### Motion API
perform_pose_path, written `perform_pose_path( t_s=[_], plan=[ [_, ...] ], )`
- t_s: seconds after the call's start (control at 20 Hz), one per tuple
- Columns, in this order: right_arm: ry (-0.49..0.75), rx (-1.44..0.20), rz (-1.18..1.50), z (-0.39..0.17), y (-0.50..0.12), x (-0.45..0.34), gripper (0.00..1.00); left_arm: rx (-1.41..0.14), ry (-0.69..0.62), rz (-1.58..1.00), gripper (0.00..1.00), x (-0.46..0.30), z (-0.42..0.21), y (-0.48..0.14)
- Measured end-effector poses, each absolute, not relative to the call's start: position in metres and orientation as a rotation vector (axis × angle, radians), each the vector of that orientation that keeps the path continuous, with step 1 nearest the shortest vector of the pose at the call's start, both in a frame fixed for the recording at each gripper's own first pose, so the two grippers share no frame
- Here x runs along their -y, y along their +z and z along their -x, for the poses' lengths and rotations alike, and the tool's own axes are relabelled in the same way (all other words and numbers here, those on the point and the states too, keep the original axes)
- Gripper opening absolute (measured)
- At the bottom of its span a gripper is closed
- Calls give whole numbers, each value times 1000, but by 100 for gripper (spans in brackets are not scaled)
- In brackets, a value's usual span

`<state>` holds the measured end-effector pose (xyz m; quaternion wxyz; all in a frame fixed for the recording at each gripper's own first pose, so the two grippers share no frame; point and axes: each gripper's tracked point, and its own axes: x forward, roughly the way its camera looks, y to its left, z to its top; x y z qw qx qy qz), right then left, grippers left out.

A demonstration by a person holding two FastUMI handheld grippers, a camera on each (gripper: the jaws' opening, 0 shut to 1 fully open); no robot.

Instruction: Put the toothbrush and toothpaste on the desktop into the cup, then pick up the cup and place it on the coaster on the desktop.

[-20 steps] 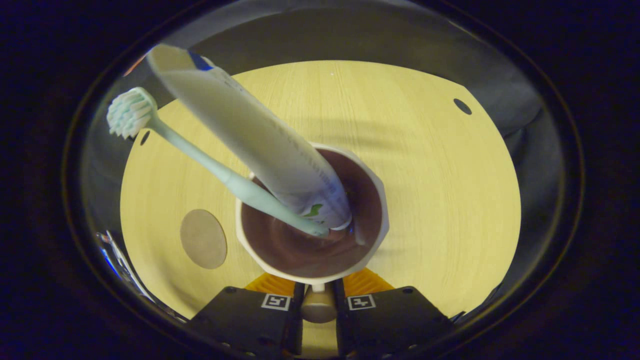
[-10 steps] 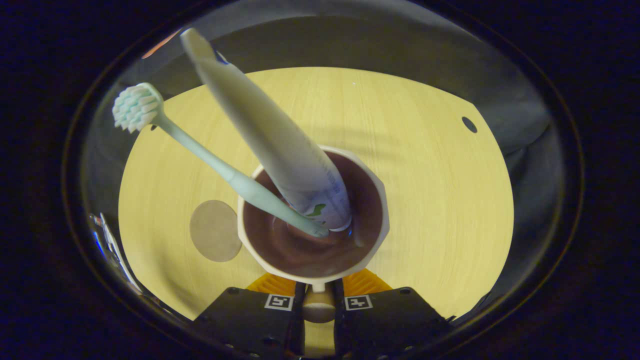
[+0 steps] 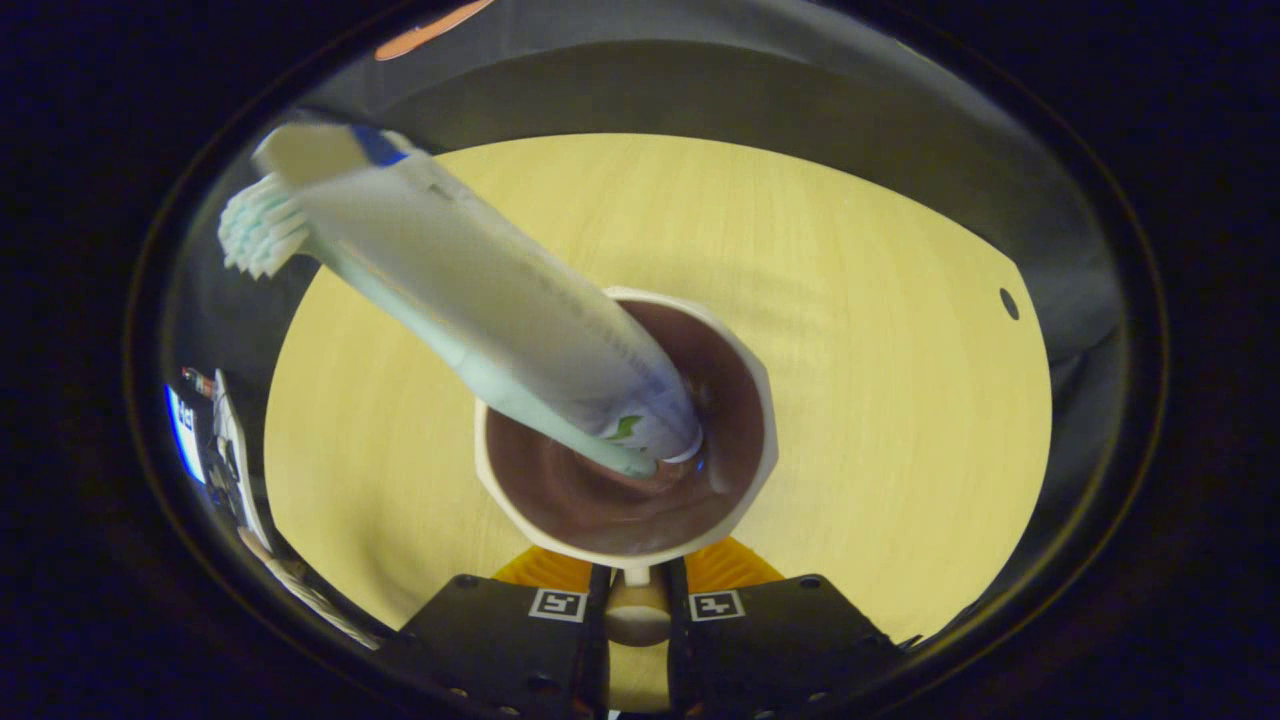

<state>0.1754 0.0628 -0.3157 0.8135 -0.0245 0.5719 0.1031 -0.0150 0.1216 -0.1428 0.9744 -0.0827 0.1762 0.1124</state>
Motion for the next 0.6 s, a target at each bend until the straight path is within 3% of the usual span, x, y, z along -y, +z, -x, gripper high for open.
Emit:
perform_pose_path(
  t_s=[0.35,0.45,0.5,0.6],
  plan=[
    [229,-1238,81,-176,-319,-65,22,-372,269,160,100,-148,31,-147],
    [241,-1262,65,-168,-311,-65,27,-385,271,162,100,-151,34,-150],
    [245,-1253,49,-167,-307,-67,31,-384,271,161,100,-151,34,-150],
    [241,-1238,45,-166,-309,-69,74,-380,264,161,100,-151,31,-149]
  ],
)
